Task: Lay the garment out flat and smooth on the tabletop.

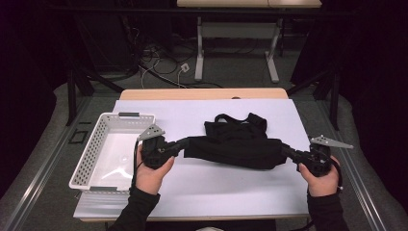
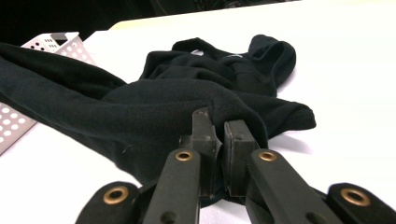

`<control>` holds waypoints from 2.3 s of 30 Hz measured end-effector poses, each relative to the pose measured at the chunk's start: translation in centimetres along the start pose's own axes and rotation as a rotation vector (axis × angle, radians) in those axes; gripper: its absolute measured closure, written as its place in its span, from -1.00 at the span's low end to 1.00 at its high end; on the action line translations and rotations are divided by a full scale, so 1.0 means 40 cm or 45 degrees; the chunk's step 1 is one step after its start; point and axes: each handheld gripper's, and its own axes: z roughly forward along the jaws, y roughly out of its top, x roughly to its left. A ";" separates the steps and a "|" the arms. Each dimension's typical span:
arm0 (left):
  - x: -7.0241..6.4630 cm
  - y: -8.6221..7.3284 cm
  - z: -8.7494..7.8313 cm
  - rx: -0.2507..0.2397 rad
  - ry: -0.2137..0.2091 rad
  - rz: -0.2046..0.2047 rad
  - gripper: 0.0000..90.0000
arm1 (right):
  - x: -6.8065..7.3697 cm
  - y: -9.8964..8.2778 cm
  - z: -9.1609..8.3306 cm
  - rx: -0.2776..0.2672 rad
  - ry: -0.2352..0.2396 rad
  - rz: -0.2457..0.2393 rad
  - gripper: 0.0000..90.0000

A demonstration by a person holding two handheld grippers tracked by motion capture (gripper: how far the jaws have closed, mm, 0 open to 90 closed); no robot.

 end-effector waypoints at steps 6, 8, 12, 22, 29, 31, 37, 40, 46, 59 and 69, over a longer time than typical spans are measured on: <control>-0.011 -0.001 0.004 0.015 -0.020 0.006 0.99 | -0.009 0.012 -0.023 0.047 0.014 0.018 0.90; -0.006 -0.005 0.009 0.030 -0.012 -0.001 0.99 | -0.015 0.009 -0.017 0.062 0.009 0.033 0.89; 0.018 -0.014 0.018 0.060 0.017 -0.029 0.99 | -0.024 -0.005 0.024 0.129 -0.016 0.034 0.86; 0.069 -0.027 0.024 0.086 0.108 -0.078 0.99 | -0.007 0.002 0.137 0.183 -0.031 -0.056 0.85; 0.075 -0.035 0.026 0.098 0.137 -0.079 0.99 | 0.002 0.006 0.220 0.206 -0.038 -0.065 0.84; 0.076 -0.037 0.028 0.099 0.142 -0.081 0.99 | -0.001 0.003 0.234 0.205 -0.040 -0.067 0.84; 0.081 -0.044 0.032 0.105 0.156 -0.087 0.99 | -0.009 -0.006 0.254 0.209 -0.032 -0.037 0.71; 0.083 -0.048 0.037 0.116 0.157 -0.090 0.99 | -0.009 -0.008 0.248 0.197 -0.014 -0.022 0.58; 0.083 -0.052 0.038 0.121 0.159 -0.085 0.99 | 0.001 -0.012 0.222 0.177 0.003 -0.016 0.40; 0.085 -0.056 0.034 0.118 0.157 -0.088 0.99 | -0.010 -0.041 0.150 0.147 -0.018 -0.032 0.25; 0.089 -0.061 0.031 0.123 0.158 -0.094 0.99 | -0.021 -0.084 0.152 0.228 -0.062 -0.062 0.31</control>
